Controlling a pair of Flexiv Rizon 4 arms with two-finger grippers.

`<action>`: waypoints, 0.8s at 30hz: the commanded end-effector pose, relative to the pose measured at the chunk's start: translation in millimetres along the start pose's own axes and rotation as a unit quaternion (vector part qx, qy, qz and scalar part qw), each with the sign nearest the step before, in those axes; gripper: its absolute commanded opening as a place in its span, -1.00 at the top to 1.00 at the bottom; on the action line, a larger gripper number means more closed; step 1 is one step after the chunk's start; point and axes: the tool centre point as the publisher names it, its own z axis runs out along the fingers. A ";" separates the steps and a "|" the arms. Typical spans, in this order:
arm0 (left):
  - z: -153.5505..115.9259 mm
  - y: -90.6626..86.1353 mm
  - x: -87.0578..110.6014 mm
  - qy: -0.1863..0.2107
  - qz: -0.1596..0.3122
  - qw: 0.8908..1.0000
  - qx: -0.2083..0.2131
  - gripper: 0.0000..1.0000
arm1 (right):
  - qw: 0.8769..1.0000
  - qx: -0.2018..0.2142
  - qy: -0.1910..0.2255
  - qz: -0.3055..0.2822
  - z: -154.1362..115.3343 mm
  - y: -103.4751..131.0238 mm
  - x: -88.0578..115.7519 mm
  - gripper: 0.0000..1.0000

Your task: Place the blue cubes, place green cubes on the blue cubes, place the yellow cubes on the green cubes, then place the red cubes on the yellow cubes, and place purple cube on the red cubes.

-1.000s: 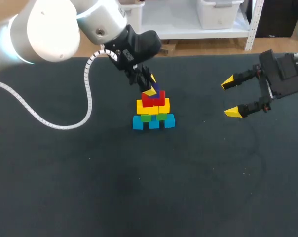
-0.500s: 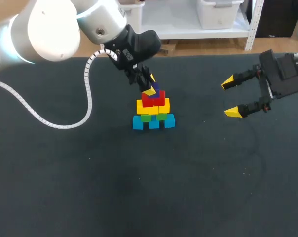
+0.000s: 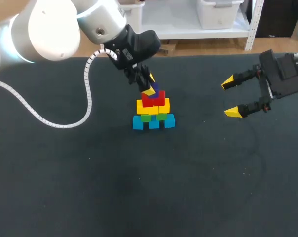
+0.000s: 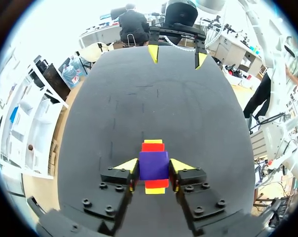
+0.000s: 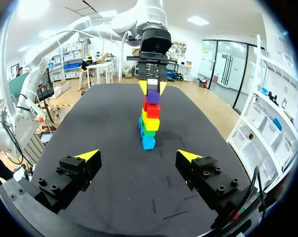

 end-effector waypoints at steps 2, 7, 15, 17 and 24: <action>0.6 3.6 -0.6 0.002 0.001 1.000 0.004 0.01 | 1.000 0.000 -0.001 -0.001 0.8 -0.6 0.6 -1.00; 0.4 4.5 -0.5 0.001 0.001 1.000 0.003 0.01 | 1.000 0.000 -0.001 -0.001 0.8 -0.6 0.6 -1.00; -13.5 2.4 -0.9 -0.003 0.015 1.000 -0.010 -1.00 | 1.000 0.000 -0.001 -0.001 0.8 -0.6 0.6 -1.00; -22.7 -1.3 0.3 -0.011 0.024 0.999 -0.021 -1.00 | 1.000 0.000 -0.001 -0.001 0.8 -0.6 0.6 -1.00; -50.5 -12.2 19.5 -0.059 0.028 0.996 -0.053 -1.00 | 1.000 0.000 -0.001 -0.001 0.8 -0.6 0.6 -1.00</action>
